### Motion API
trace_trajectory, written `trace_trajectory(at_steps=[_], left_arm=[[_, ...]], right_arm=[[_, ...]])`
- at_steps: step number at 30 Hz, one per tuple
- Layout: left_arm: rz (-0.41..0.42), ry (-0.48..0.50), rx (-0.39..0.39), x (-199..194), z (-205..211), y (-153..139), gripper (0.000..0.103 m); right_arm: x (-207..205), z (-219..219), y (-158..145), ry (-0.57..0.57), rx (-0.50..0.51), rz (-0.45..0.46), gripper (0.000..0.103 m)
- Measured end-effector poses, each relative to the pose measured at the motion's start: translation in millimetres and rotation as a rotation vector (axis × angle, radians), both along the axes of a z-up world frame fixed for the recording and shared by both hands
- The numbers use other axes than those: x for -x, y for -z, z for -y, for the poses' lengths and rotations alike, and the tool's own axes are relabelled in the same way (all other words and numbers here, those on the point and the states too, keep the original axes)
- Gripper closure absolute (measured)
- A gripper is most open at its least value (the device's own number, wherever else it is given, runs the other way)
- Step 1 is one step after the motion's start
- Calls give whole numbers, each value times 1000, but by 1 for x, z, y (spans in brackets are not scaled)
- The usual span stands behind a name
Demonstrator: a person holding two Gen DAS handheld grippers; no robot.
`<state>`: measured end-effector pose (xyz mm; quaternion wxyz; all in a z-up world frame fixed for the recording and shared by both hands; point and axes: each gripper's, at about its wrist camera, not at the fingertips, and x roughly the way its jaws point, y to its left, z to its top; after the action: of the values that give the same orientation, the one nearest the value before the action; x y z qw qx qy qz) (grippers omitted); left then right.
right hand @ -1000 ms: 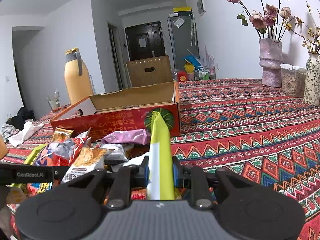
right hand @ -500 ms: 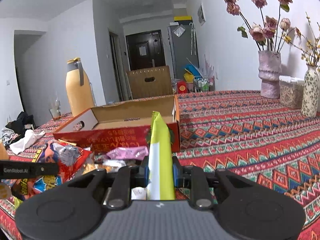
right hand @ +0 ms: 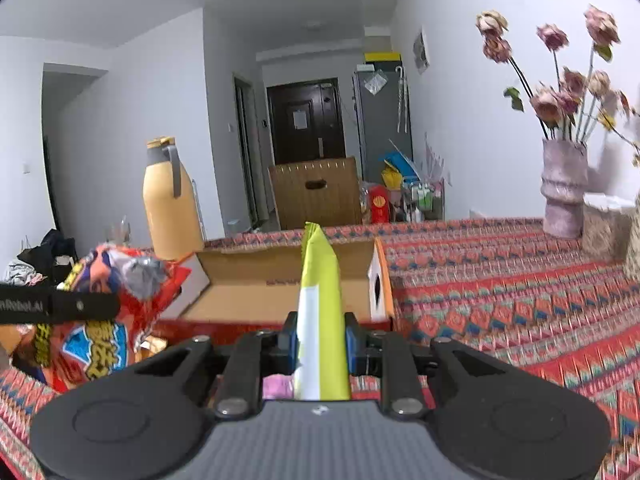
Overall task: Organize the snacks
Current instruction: 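Grasp the orange-blue chip bag with the left gripper while the right gripper lifts the green bar, then lower both held snacks into the cardboard box and open both grippers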
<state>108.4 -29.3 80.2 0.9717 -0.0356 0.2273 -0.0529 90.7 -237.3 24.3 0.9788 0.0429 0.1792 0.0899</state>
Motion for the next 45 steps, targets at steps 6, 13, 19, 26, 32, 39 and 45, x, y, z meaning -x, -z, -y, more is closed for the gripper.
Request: trace_trajectory(at_steps=[6, 13, 19, 26, 32, 39, 45], left_arm=[[22, -3, -12, -39, 0, -23, 77], [-18, -35, -13, -101, -7, -23, 77], [-93, -81, -9, -151, -12, 7, 77], [-172, -97, 5, -171, -23, 49, 77], [-159, -91, 13, -166, -26, 54, 76], [-90, -105, 21, -151, -32, 46, 14], [-56, -125, 23, -145, -36, 38, 0]], right_arm=[[-43, -14, -21, -8, 11, 23, 82], [-109, -34, -32, -22, 35, -19, 82], [-166, -46, -11, -17, 53, -131, 82], [-198, -40, 24, 16, 43, -224, 82], [-201, -37, 31, 6, 49, -227, 82], [-198, -36, 30, 11, 61, -213, 33], [-189, -32, 20, 29, 43, -170, 0]])
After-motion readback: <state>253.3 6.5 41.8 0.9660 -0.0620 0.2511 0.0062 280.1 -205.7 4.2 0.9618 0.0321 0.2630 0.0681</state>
